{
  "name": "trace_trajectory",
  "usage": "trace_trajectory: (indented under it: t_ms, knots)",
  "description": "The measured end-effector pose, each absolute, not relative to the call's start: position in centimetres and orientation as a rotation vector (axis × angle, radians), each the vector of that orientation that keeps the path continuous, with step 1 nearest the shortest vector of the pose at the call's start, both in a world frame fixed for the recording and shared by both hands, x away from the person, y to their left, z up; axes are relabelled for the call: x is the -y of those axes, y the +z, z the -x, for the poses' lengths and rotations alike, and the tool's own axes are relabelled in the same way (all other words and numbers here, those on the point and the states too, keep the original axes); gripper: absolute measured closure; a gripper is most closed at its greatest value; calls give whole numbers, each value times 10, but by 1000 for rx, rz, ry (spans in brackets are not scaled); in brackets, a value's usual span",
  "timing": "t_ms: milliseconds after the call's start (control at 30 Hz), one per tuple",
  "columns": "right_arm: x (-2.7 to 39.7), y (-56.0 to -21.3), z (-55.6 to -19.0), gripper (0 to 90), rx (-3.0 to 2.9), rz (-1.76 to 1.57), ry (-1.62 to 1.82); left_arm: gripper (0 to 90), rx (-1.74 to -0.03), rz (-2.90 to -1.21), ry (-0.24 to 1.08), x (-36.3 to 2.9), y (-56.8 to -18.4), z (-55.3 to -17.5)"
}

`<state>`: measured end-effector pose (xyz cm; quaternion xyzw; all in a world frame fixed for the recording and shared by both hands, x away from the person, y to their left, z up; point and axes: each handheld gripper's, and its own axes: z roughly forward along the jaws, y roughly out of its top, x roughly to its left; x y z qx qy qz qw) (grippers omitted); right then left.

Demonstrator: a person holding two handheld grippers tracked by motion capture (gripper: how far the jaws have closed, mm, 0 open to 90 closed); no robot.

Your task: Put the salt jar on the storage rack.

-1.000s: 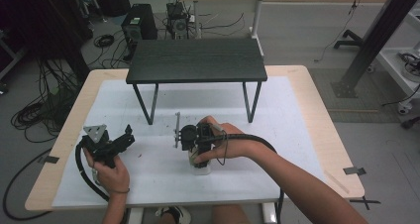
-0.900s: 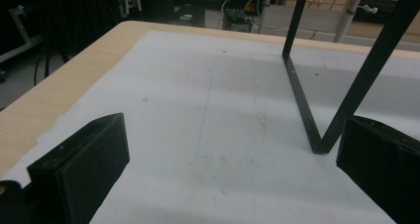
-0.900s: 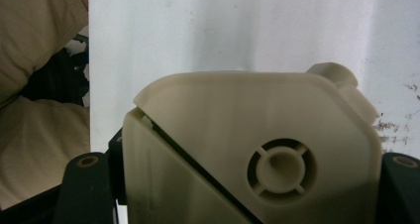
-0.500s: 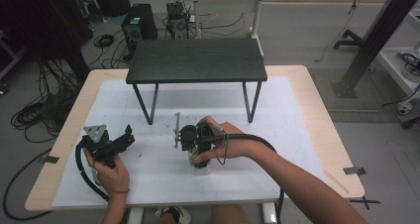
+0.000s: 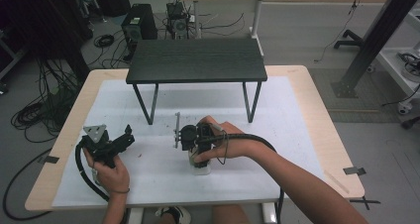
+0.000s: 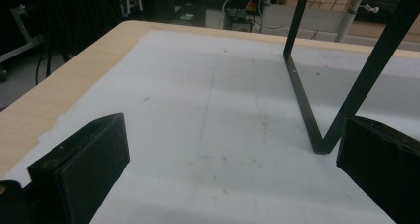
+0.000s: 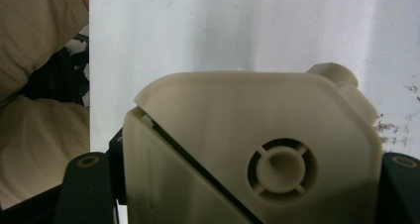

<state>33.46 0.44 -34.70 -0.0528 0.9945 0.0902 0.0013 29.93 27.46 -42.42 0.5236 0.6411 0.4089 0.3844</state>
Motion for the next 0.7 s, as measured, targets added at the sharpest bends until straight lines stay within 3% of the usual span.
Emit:
trace_trajectory:
  t_ms: [700]
  knots:
    - [-4,-347,-335,296,-3122,160,288,2,-1631,-1338,1038,-274,-424,-300]
